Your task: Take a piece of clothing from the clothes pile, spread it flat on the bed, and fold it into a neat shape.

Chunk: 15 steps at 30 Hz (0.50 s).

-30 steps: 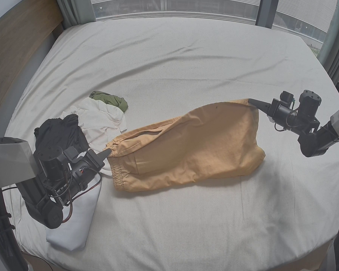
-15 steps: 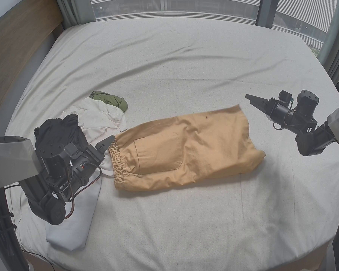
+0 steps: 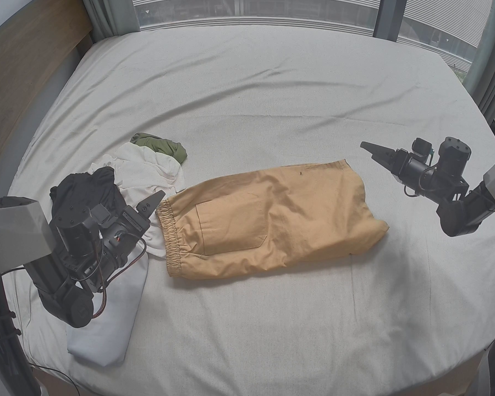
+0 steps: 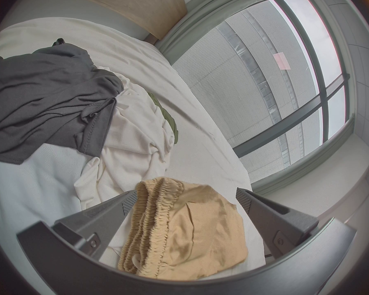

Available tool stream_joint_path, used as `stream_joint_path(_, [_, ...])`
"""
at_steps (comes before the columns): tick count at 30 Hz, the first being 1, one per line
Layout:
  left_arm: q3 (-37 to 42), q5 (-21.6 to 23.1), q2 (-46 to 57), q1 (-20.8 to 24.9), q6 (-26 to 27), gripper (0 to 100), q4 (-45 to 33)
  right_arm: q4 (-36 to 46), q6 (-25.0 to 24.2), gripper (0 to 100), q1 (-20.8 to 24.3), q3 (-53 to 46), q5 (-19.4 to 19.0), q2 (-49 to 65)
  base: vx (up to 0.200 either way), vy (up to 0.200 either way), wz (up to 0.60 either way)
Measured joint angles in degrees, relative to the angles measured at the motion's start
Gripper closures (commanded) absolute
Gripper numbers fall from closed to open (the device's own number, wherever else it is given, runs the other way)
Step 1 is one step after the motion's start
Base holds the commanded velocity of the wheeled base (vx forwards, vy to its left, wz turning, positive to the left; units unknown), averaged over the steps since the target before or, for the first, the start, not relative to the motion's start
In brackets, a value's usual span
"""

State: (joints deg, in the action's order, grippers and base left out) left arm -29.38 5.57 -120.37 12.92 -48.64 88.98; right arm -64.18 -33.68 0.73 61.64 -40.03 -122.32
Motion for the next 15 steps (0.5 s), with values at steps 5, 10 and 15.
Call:
stream_joint_path(5, [2.0,1.9,2.3,1.2,-0.2,0,0.0,-1.2,3.5,0,-0.5,-10.1,0.2,3.7,0.0,0.0,0.0])
stream_joint_path(10, [4.1,3.9,4.1,2.7,0.6,0,0.0,-4.6,7.1,0,-0.7,-19.1,1.9,5.7,0.0,0.0,0.0])
stream_joint_path(15, [6.0,11.4,7.1,3.9,7.2,0,0.0,-9.0,8.8,0,-0.9,-24.5,3.0,6.6,0.0,0.0,0.0])
